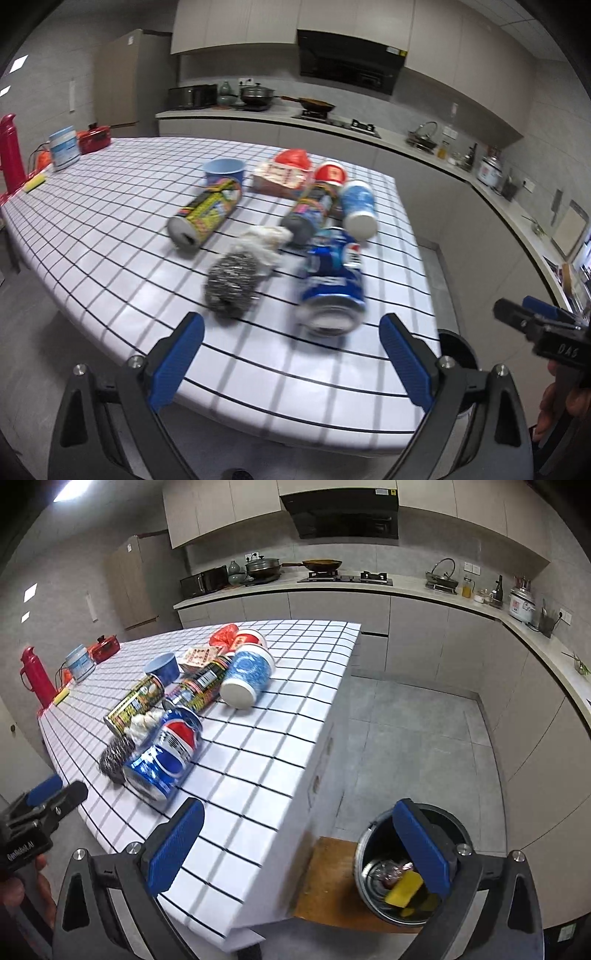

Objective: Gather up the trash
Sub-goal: 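Move both tools back toward the items on the island, then grasp the steel wool with the left tool while the right tool grasps the Pepsi can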

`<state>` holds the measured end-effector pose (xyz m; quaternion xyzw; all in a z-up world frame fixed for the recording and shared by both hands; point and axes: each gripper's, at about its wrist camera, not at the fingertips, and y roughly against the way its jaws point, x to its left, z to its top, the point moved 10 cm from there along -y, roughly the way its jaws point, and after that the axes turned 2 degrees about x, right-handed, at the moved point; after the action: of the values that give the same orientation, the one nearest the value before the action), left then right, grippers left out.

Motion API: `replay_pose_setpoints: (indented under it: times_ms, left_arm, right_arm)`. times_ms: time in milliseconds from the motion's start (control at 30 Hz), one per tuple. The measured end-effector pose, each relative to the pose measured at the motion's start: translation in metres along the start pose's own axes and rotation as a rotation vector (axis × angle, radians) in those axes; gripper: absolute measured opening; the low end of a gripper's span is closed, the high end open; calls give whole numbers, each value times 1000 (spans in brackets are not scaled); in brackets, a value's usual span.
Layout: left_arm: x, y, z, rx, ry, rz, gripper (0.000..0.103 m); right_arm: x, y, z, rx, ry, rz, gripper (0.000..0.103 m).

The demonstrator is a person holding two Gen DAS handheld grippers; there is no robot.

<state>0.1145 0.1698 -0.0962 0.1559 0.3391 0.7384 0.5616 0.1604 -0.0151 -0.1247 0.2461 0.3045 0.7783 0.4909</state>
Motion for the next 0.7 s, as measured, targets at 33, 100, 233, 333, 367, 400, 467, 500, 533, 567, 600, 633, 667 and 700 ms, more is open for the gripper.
replay_pose_setpoints:
  times_ms: [33,100,233,333,367,400,467,500,533,567,600,633,667,700]
  left_arm:
    - [6,-3,0,1,3,6,96]
    - [19,-11,0,12,8,8,96]
    - [39,-27,2,20,12,14,96]
    - [47,-42,2,44,5,-1,93]
    - [50,-49,2,53,6,-13,88]
    - [50,-54,1,63,3,-21,86]
    - [49,-69,-2,98,-9,-36,78]
    - [50,-73,-2,105,-10,-41,77]
    - [51,-78,-2,110,-9,-46,75]
    - [52,-85,-1,121,-7,-50,72]
    - [53,-92,-2,140,-2,-68,67]
    - [54,-95,-2,150,2,-81,54]
    - [56,-100,-2,160,1,-93,47]
    - [58,-100,2,152,-7,-86,47]
  right_arm:
    - [5,-2,3,-5,-8,3,103]
    - [15,-6,7,-10,-18,4,103]
    - [37,-20,14,-7,-37,-1,103]
    - [52,-34,16,3,-54,-16,103]
    - [55,-37,16,7,-60,-18,103]
    - [58,-42,15,13,-68,-21,103]
    - [64,-51,14,26,-86,-20,103]
    - [66,-54,14,29,-91,-25,103]
    - [69,-58,14,32,-94,-29,103]
    - [71,-60,14,32,-96,-33,103]
    - [73,-63,14,34,-99,-36,103]
    - [75,-66,14,37,-104,-35,103]
    - [76,-68,14,38,-106,-38,103]
    - [78,-69,15,39,-110,-39,103]
